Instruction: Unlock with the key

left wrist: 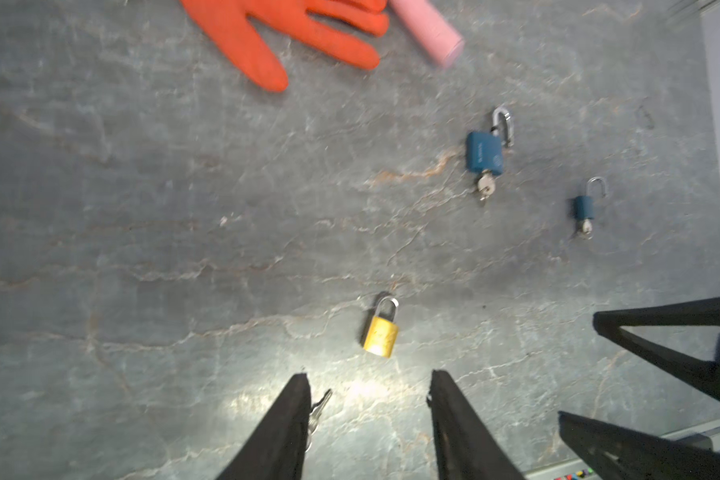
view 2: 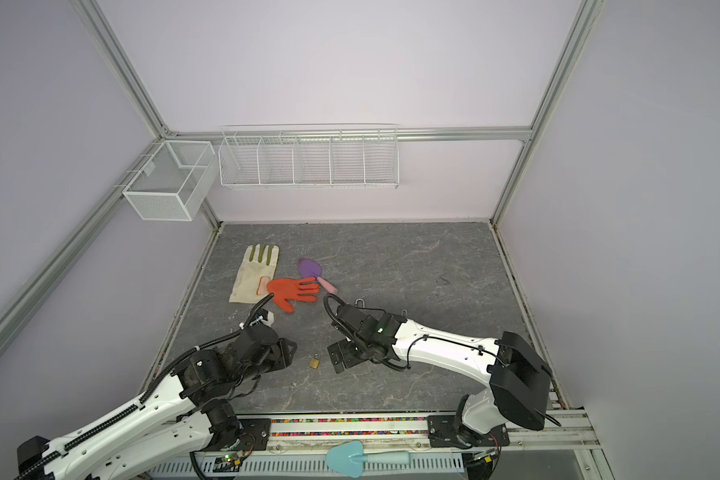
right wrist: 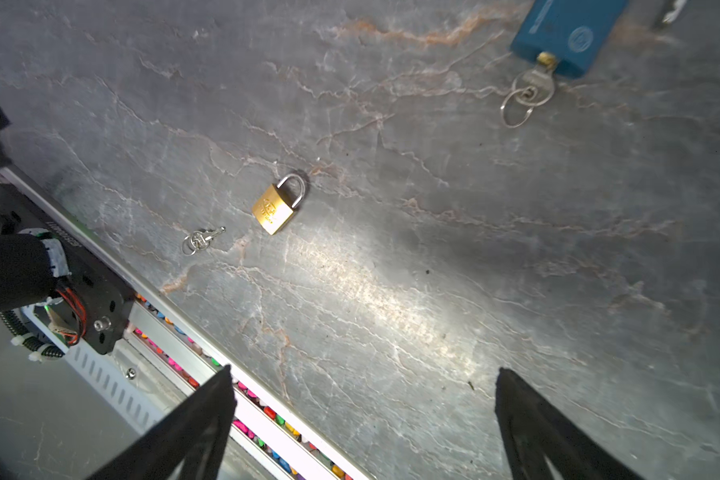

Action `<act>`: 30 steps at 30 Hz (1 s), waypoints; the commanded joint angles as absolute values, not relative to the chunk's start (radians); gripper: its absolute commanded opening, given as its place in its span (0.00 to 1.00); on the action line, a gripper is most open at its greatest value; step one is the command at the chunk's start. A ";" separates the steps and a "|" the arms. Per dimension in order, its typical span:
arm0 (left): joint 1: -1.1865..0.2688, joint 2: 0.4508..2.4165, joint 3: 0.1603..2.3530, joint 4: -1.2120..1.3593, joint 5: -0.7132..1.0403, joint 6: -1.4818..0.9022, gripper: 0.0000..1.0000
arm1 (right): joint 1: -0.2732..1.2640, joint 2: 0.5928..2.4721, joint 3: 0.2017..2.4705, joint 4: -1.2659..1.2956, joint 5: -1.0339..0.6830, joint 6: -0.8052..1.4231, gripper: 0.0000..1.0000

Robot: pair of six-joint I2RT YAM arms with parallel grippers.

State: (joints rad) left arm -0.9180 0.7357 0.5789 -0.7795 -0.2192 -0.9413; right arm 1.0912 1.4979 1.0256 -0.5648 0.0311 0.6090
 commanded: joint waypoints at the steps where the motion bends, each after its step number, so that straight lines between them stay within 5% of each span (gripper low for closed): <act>1: -0.915 0.719 0.517 -0.820 -0.183 -1.050 0.48 | 1.108 1.523 1.001 -0.510 0.010 0.659 0.98; 30: -1.003 0.785 0.296 -0.533 -0.015 -1.266 0.48 | 1.105 1.483 1.003 -0.561 0.095 0.621 0.99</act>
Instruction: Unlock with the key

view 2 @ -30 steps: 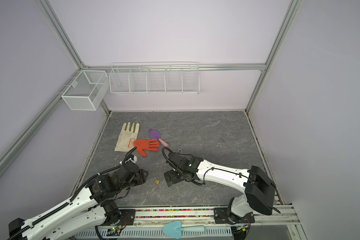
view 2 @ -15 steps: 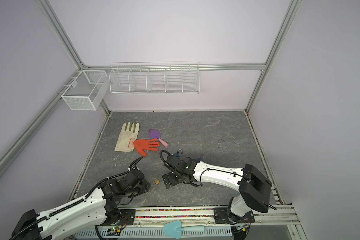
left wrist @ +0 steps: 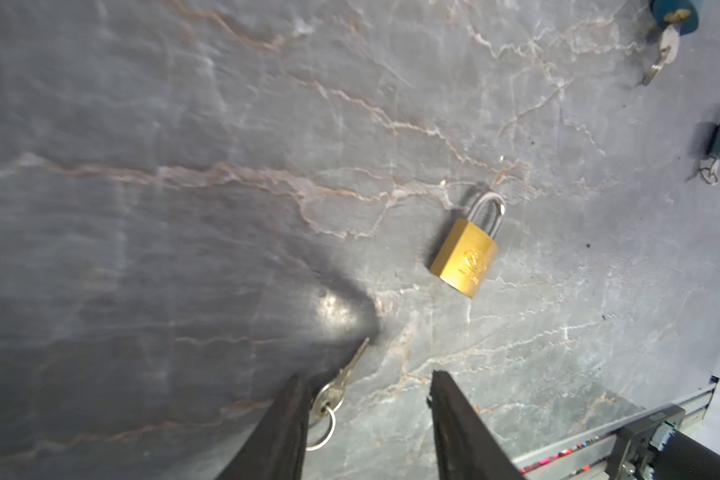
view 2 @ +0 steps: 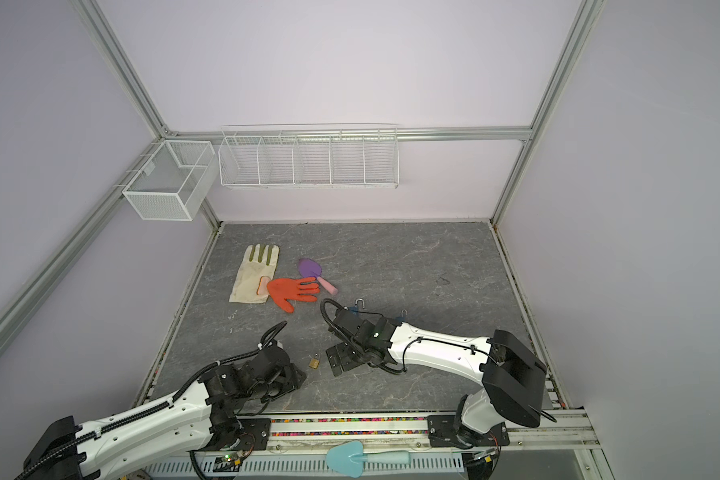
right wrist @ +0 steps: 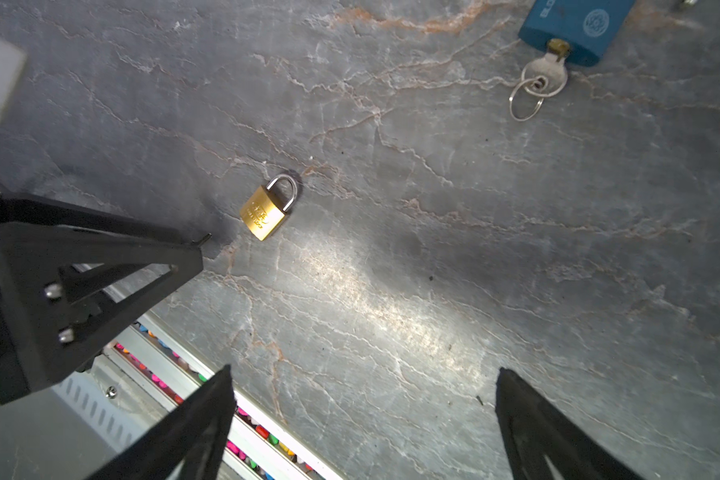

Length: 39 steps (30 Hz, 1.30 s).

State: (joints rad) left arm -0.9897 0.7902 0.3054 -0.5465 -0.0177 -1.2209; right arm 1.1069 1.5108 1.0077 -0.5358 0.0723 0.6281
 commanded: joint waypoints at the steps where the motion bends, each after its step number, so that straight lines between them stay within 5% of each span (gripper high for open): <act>1: -1.014 0.788 0.296 -0.521 -0.016 -1.276 0.48 | 1.103 1.481 1.003 -0.563 0.097 0.620 0.99; 15: -1.054 0.826 0.329 -0.391 -0.044 -1.323 0.48 | 1.097 1.457 0.994 -0.559 0.075 0.550 0.96; 25: -0.924 0.467 0.390 -0.742 -0.222 -1.259 0.47 | 1.211 1.541 1.063 -0.484 0.011 0.272 0.80; 39: -0.619 0.527 0.538 -0.830 -0.186 -1.004 0.45 | 1.332 1.718 1.132 -0.332 -0.021 -0.138 0.44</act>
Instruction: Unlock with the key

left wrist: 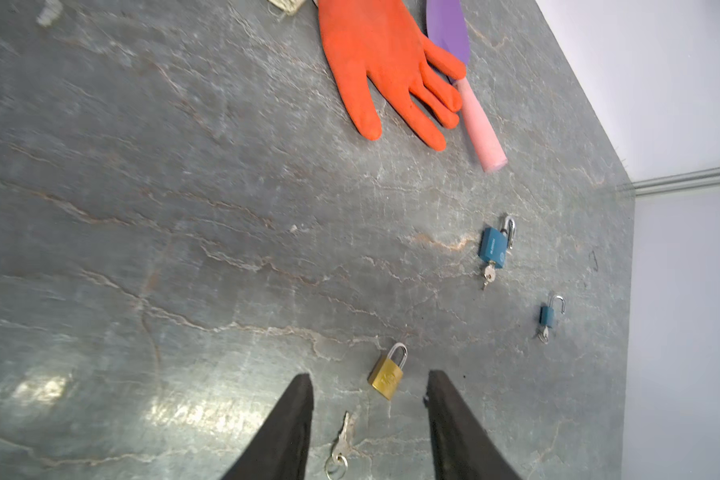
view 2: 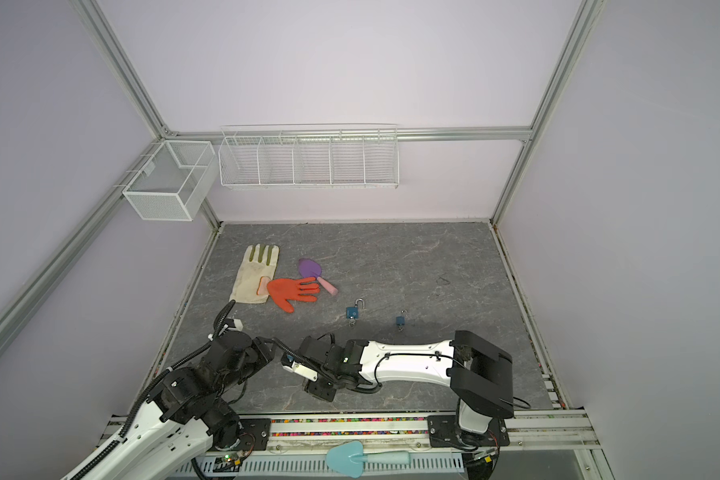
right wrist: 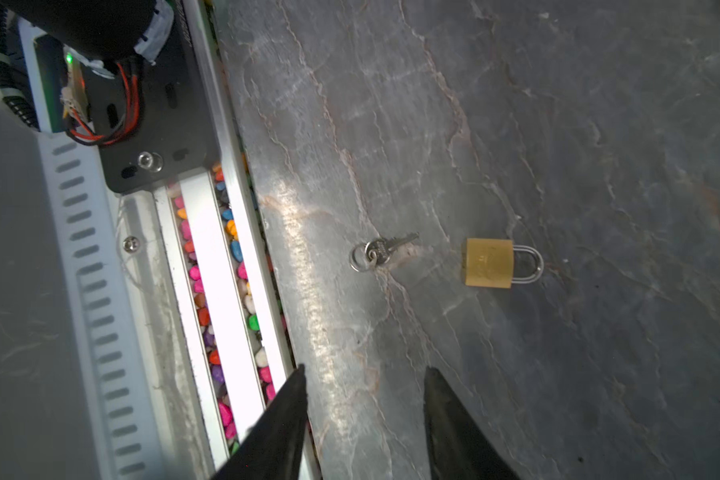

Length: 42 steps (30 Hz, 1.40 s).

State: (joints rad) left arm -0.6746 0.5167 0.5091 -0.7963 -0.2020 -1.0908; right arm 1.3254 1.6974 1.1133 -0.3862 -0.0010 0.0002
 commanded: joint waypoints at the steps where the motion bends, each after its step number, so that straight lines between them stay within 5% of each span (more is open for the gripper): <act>1: -0.583 0.531 0.541 -0.817 -0.164 -0.983 0.45 | 1.333 1.722 1.128 -0.311 -0.025 -0.158 0.43; 11: -0.323 0.588 0.569 -0.764 0.016 -0.837 0.44 | 1.344 1.779 1.088 -0.187 0.007 -0.312 0.33; 28: -0.314 0.554 0.626 -0.828 -0.030 -0.815 0.44 | 1.360 1.887 1.137 -0.200 0.027 -0.342 0.40; 42: -0.313 0.569 0.612 -0.808 -0.029 -0.808 0.44 | 1.344 1.933 1.170 -0.225 0.071 -0.345 0.31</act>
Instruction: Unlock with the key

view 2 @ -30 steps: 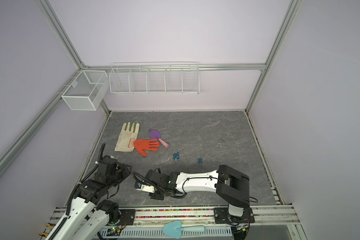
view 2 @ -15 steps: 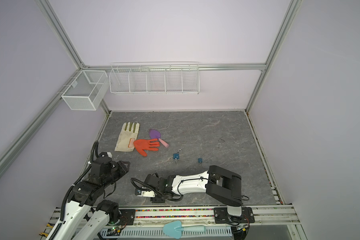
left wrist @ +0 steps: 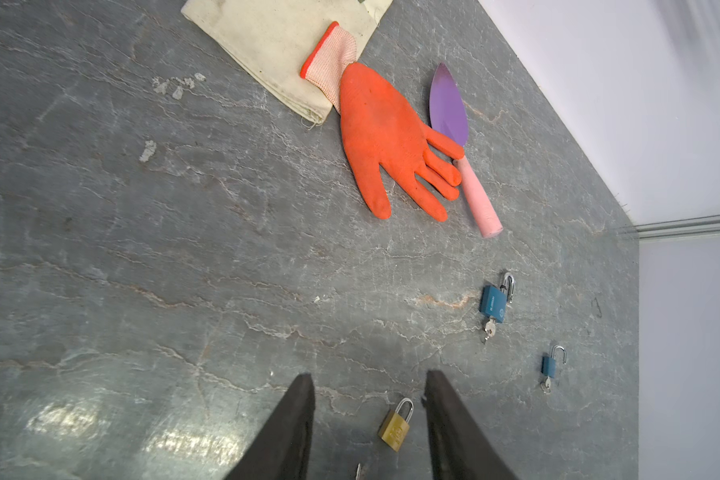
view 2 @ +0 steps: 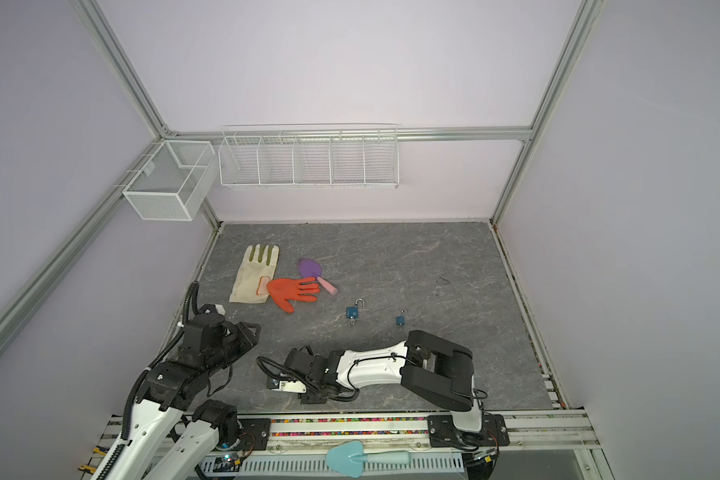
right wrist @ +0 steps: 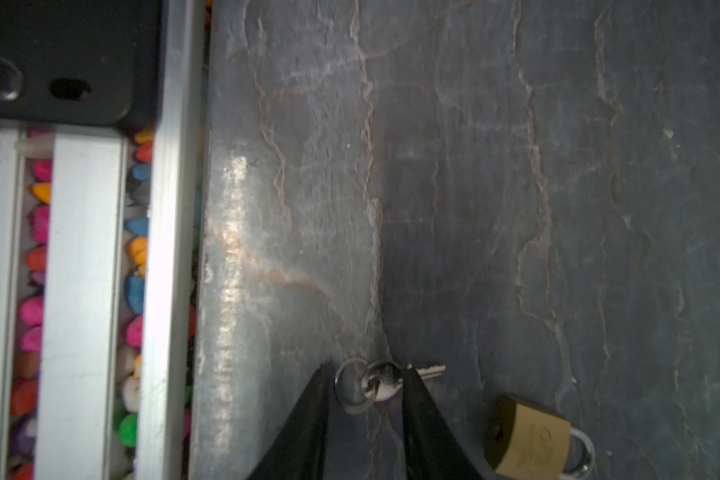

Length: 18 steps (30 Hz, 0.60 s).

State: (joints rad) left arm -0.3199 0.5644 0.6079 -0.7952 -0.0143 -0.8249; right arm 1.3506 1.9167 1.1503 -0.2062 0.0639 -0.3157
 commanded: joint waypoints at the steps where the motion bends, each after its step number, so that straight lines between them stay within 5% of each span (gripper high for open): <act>1: -0.313 0.571 0.612 -0.805 -0.026 -0.807 0.44 | 1.342 1.932 1.170 -0.225 0.069 -0.347 0.31; 18: -0.313 0.584 0.600 -0.787 -0.020 -0.815 0.45 | 1.318 1.915 1.168 -0.218 0.057 -0.355 0.19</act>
State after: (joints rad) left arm -0.3199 0.5819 0.6079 -0.7845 -0.0135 -0.8249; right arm 1.3243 1.9171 1.1618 -0.2123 0.0631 -0.3237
